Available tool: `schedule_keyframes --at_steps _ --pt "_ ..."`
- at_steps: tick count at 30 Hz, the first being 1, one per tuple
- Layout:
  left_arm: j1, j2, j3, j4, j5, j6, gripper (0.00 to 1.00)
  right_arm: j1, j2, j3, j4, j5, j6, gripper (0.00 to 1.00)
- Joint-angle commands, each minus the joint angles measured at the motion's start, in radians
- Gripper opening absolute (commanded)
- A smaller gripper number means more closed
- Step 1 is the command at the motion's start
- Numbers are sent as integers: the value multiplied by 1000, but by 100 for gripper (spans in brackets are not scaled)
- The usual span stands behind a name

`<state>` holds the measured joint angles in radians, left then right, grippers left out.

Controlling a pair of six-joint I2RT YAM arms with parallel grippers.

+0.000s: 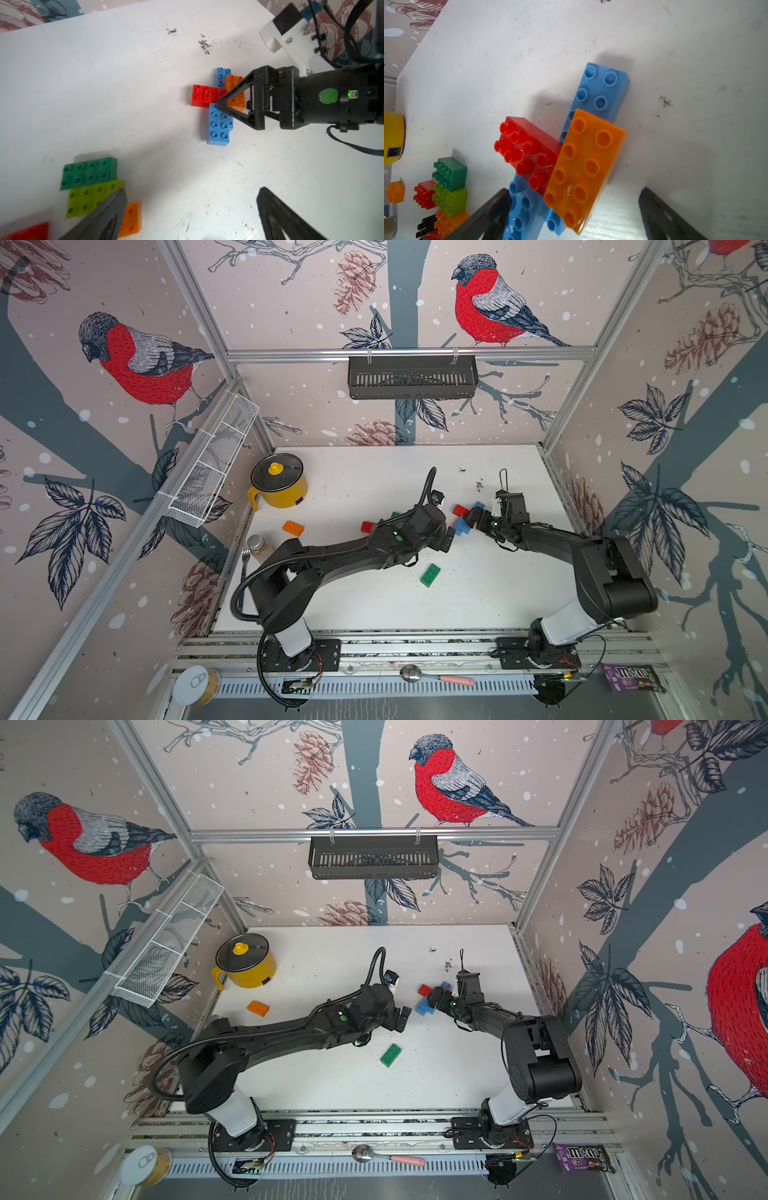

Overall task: Assemble a small pinwheel with lego
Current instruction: Assemble the lego brick with the lego brick, then pick up the lego brick from the center of the board.

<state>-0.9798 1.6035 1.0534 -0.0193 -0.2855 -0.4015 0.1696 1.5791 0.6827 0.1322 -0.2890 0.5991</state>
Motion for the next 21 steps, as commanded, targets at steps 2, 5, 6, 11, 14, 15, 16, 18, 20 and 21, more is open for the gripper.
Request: schedule_keyframes --at_steps 2,5,6,11,14,15,16,18,20,21 --pt "23 -134 -109 -150 -155 -223 98 1 -13 -18 -10 -70 14 99" --pt "72 -195 -159 -240 -187 -321 98 2 -24 -28 15 -101 25 99" --pt "102 -206 -174 -239 -156 -333 98 4 -23 -30 23 -116 30 99" --pt "246 -206 -229 -139 16 -375 96 32 -14 -24 53 -144 49 99" --pt "318 -158 -213 -120 77 -410 94 47 -6 -7 63 -155 55 99" --pt "341 -143 -211 -108 106 -421 93 49 -8 -3 65 -161 52 99" --pt "362 -126 -210 -91 121 -431 93 52 -12 -5 73 -166 52 99" --pt "385 -99 -207 -68 122 -438 92 57 -25 -14 92 -174 50 99" --pt "406 -57 -187 -58 128 -445 92 59 -35 -23 103 -185 47 99" --pt "413 -40 -180 -52 141 -450 92 59 -39 -23 103 -186 47 99"
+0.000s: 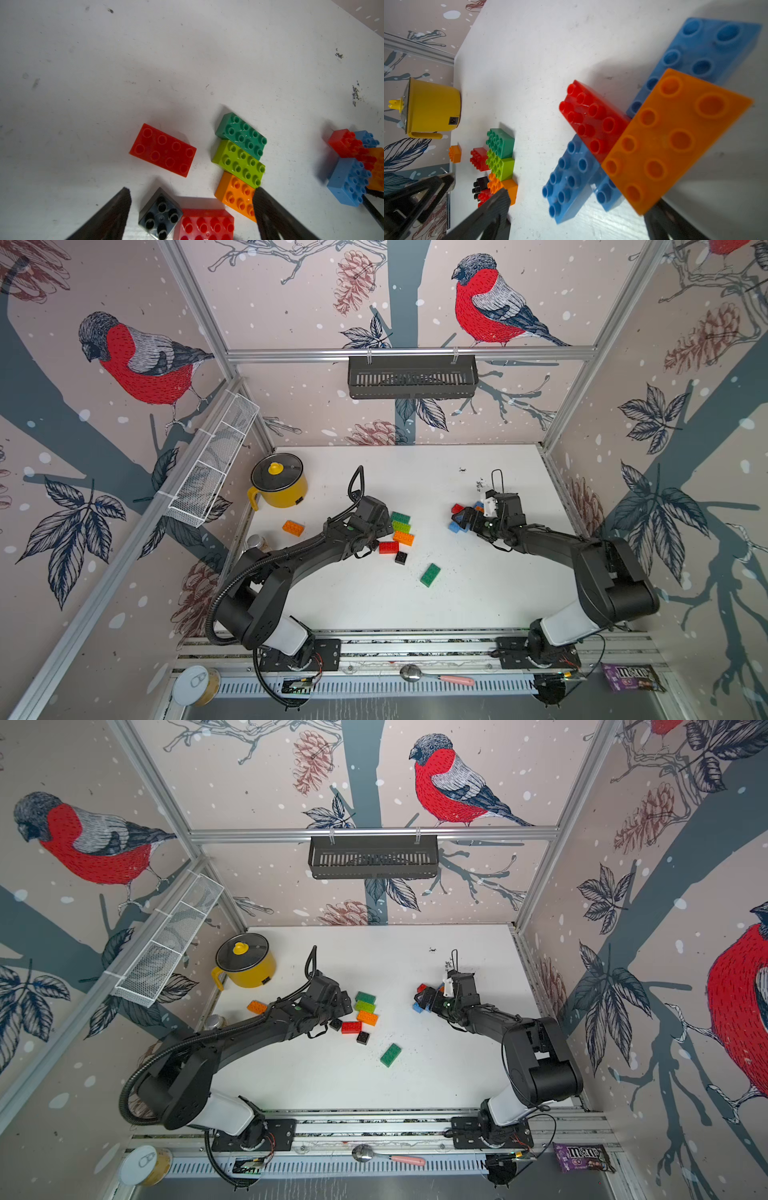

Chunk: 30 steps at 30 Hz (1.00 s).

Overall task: Assemble a small pinwheel with lego
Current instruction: Pick up the lego brick from the center of the board.

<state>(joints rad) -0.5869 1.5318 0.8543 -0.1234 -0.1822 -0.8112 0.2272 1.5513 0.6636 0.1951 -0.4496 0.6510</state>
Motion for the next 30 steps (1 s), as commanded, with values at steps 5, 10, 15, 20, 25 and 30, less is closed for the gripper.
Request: schedule_keyframes --at_steps 5,10,15,20,25,30 --pt "32 83 31 32 6 -135 92 -3 -52 -18 17 -1 -20 99" --pt "34 134 45 48 -2 -157 93 -5 -91 -27 0 22 -31 99" --pt "38 199 67 65 -11 -166 91 -18 -90 -49 3 21 -24 99" --pt "39 270 132 43 -46 -141 88 -42 -115 -63 1 15 -21 99" --pt "40 353 229 31 -59 -108 86 -51 -129 -67 -10 30 -27 99" --pt "39 395 280 -23 -122 -90 79 -54 -114 -68 0 20 -24 99"
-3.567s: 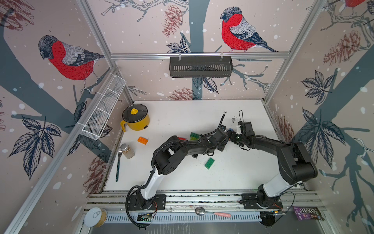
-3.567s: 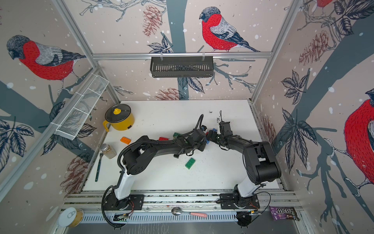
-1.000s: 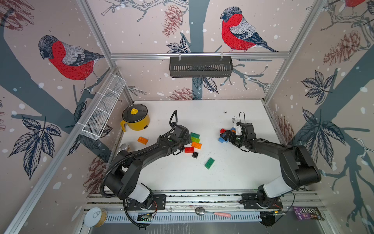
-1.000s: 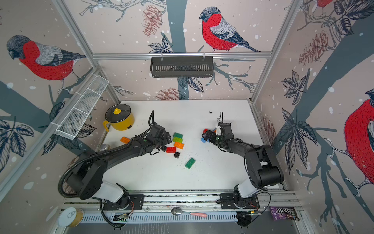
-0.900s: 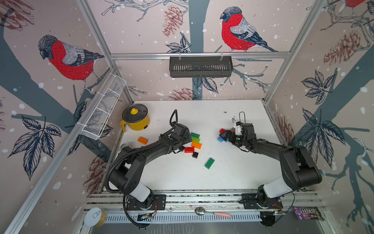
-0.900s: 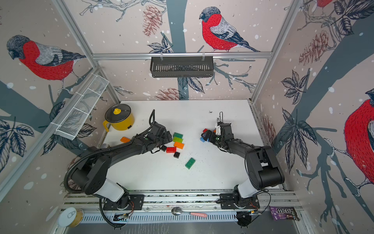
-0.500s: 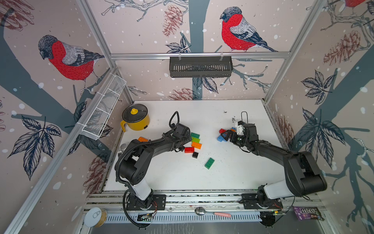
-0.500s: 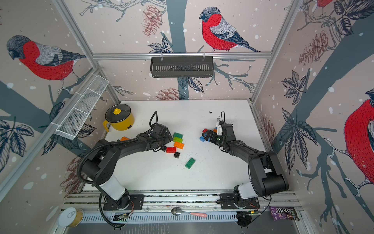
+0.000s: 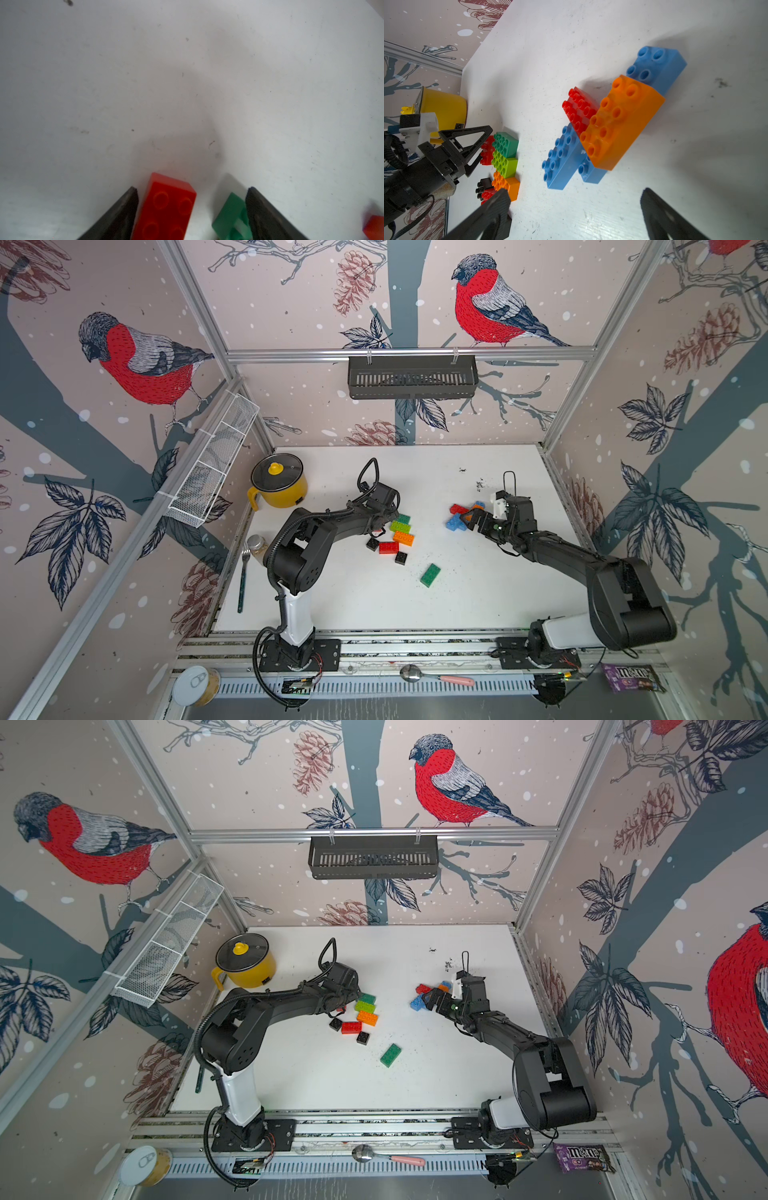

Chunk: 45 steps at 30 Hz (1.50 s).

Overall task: Assemble a small pinwheel with lego
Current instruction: Pick up the lego brick from the center of the board.

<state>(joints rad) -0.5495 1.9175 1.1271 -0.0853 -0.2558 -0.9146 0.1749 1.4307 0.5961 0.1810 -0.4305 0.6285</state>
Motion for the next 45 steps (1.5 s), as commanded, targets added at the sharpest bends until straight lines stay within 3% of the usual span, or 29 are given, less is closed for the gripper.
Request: schedule_keyframes --at_steps 1,8,13,21,35,45 --pt "1 -1 -9 -58 -54 19 78 -2 10 -1 14 0 -3 99" --pt "-38 -125 -181 30 -66 133 71 -2 10 -1 21 -10 -3 99" --pt "-55 -135 -221 41 -88 181 65 -2 14 -1 25 -15 -3 99" --pt "-56 -122 -225 85 -49 248 49 -2 17 2 18 -14 -10 99" --pt "-59 -140 -277 117 -65 263 38 -6 40 7 23 -14 -13 99" --pt "-58 -204 -267 99 -75 266 17 43 24 10 15 7 -7 99"
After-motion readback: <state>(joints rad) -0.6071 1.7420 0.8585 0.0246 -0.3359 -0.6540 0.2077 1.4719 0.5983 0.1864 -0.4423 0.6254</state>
